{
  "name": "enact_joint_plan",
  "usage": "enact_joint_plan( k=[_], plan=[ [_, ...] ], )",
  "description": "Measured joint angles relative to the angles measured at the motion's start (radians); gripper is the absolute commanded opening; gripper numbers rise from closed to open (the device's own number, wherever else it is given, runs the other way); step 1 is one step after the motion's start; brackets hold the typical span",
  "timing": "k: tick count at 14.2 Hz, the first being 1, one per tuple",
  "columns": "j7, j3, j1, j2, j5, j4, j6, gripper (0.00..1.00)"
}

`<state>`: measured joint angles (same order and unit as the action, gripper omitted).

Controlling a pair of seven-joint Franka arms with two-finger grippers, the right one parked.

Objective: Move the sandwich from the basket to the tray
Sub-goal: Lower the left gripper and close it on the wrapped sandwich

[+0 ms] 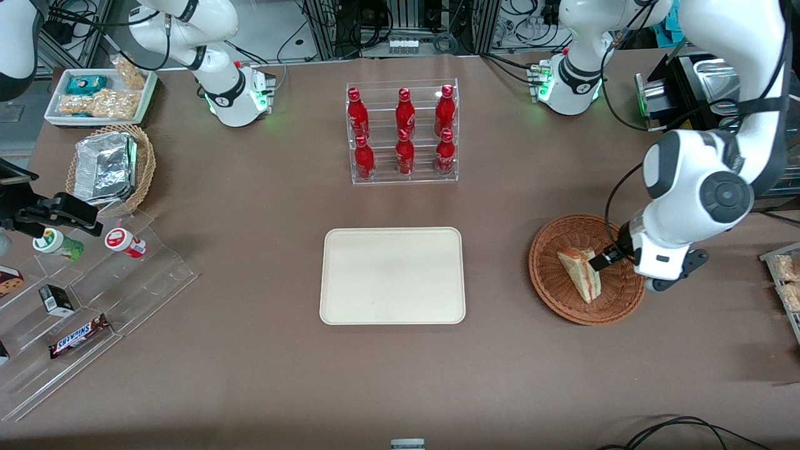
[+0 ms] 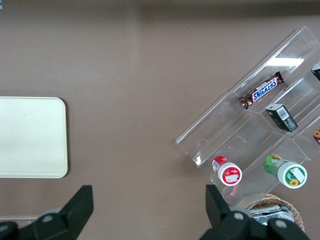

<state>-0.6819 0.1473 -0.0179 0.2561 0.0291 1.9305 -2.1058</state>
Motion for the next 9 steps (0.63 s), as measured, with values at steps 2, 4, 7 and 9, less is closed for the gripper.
enact_joint_plan(
  k=[2,4,7,9],
  plan=[
    [0.0,0.003,0.0,0.027,0.0,0.035,-0.065,1.0],
    [0.0,0.003,0.0,0.045,0.0,0.071,-0.131,1.0],
    [0.0,0.004,0.0,0.056,0.0,0.1,-0.178,1.0],
    [0.0,0.004,0.0,0.061,0.0,0.104,-0.182,1.0]
  ],
)
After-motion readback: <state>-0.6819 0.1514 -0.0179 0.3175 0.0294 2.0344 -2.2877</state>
